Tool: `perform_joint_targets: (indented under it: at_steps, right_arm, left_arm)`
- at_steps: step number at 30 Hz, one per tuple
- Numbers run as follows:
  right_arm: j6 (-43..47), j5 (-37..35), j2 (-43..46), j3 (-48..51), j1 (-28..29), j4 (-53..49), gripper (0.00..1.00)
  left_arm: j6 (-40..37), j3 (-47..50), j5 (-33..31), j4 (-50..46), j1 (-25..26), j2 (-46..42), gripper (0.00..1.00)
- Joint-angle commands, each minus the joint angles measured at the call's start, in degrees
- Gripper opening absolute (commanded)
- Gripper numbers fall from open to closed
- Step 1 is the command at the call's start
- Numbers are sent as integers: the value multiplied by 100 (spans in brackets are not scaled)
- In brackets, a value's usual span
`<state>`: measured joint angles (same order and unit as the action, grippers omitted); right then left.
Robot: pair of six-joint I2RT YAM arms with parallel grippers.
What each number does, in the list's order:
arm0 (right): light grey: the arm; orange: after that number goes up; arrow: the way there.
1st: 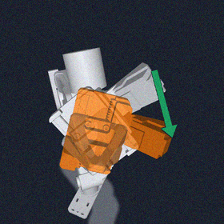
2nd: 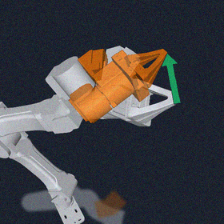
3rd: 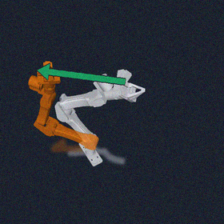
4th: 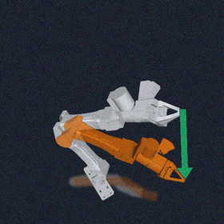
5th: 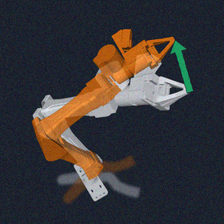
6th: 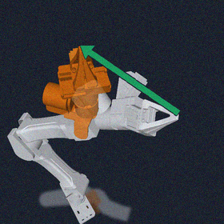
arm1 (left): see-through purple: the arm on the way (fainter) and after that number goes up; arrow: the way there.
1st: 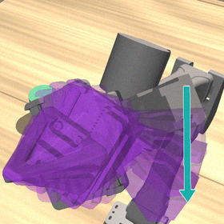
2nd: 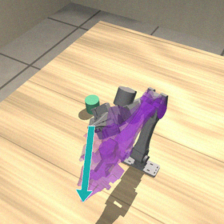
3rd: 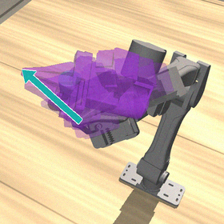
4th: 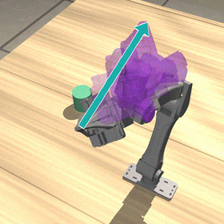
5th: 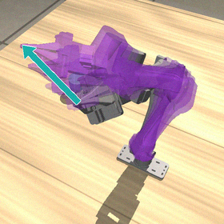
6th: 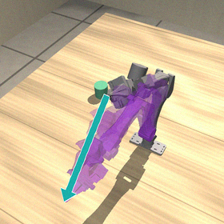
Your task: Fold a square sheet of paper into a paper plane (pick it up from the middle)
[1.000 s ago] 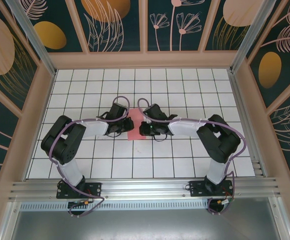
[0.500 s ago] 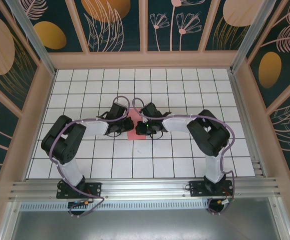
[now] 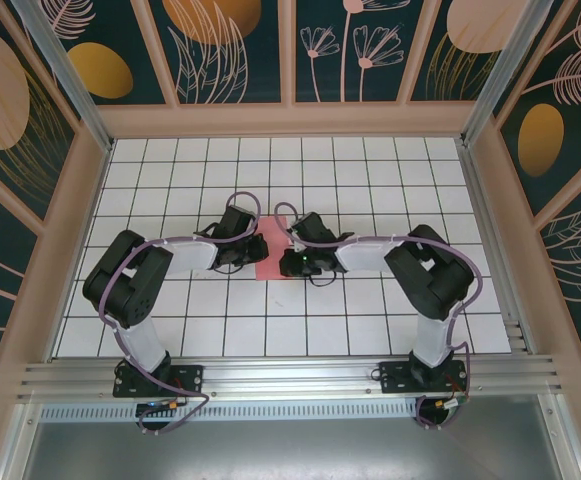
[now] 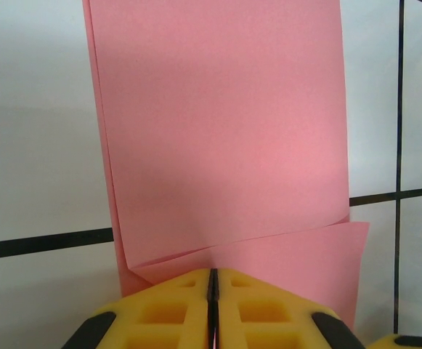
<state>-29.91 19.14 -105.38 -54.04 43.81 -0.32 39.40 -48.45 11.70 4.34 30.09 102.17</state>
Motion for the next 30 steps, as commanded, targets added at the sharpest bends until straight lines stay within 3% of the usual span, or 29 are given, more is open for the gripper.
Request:
perform_joint_targets:
  at_steps: [1,10,16,22,30]
  right_arm:
    - [79,-41,222,554,-35,-852,11]
    - [-149,-384,1053,838,-48,-863,11]
    - [-509,-1096,1739,579,-32,-407,13]
    - [-605,-1472,1406,213,31,-101,21]
    - [-582,-1422,445,-639,22,-82,29]
  left_arm:
    - [-103,-9,-429,-418,-12,308,11]
    - [-84,-7,-189,-249,-12,158,13]
    - [144,-51,334,148,-12,-359,24]
    - [744,467,227,850,-12,-1199,43]
    - [1231,1088,279,1291,-12,-1547,53]
